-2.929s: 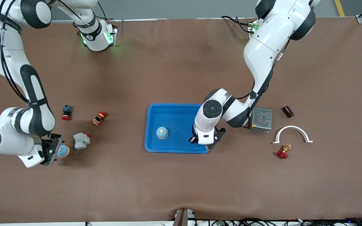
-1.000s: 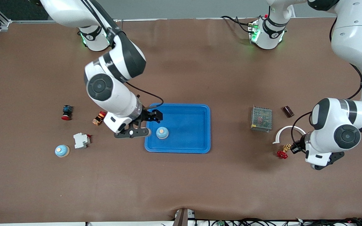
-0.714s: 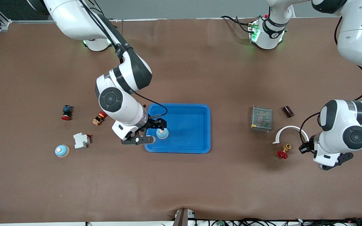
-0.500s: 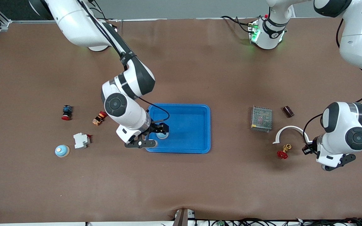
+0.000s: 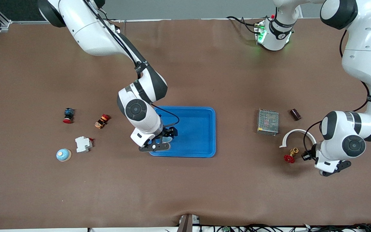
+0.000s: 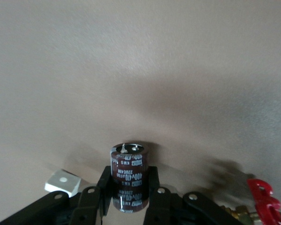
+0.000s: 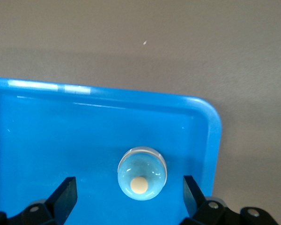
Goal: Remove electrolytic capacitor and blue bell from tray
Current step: 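Grasp the second bell with the right gripper while the left gripper lowers the capacitor, then lift the bell with the right gripper while the left gripper releases and retracts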
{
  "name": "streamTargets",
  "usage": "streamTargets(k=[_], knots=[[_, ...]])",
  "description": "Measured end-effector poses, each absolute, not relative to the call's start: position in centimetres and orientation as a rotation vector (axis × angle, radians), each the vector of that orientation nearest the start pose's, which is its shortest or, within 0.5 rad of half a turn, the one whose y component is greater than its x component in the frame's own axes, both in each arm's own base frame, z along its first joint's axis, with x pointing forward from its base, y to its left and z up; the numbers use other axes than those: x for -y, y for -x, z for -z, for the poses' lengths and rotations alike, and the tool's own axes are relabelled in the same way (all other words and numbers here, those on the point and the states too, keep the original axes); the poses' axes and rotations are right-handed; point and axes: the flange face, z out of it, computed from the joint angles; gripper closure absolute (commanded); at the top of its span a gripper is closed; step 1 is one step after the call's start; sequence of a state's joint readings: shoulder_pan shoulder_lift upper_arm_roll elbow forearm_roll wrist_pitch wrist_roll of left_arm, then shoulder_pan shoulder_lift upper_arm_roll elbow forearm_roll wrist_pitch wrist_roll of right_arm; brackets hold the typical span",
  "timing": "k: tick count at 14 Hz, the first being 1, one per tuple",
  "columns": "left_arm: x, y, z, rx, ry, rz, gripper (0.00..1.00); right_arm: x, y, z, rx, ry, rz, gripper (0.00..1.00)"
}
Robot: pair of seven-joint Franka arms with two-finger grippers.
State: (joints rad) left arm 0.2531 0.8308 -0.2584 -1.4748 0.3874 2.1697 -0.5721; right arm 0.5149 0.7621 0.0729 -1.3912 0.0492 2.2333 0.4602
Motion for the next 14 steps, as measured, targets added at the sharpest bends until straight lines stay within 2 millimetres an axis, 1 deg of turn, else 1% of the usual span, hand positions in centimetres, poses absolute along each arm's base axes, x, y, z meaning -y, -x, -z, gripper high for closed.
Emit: streamTargets(k=[1, 3, 5, 6, 8, 11, 14], knots=[[-4.0, -70.5, -18.2, 0.599, 2.943, -0.098, 0.00, -40.6, -61.7, -25.8, 0.131, 3.022, 0.049, 0.00], [-4.2, -70.6, -18.4, 0.603, 2.944, -0.090, 0.00, -41.1, -60.8, -24.4, 0.153, 3.019, 0.069, 0.00], [-4.3, -71.1, -19.5, 0.608, 2.945, -0.059, 0.00, -41.4, -60.0, -23.2, 0.175, 3.025, 0.074, 0.00], [-4.3, -71.4, -20.6, 0.610, 2.946, -0.034, 0.00, -41.4, -59.8, -22.9, 0.198, 3.038, 0.082, 0.00], [-4.4, -72.0, -23.9, 0.613, 2.942, 0.026, 0.00, -41.2, -59.7, -22.3, 0.234, 3.062, 0.094, 0.00], [-4.2, -72.4, -30.5, 0.601, 2.932, 0.130, 0.00, -41.1, -59.7, -21.4, 0.242, 3.065, 0.105, 0.00], [-2.9, -72.0, -36.4, 0.513, 2.936, 0.192, 0.00, -41.0, -59.6, -19.7, 0.243, 3.063, 0.112, 0.00]])
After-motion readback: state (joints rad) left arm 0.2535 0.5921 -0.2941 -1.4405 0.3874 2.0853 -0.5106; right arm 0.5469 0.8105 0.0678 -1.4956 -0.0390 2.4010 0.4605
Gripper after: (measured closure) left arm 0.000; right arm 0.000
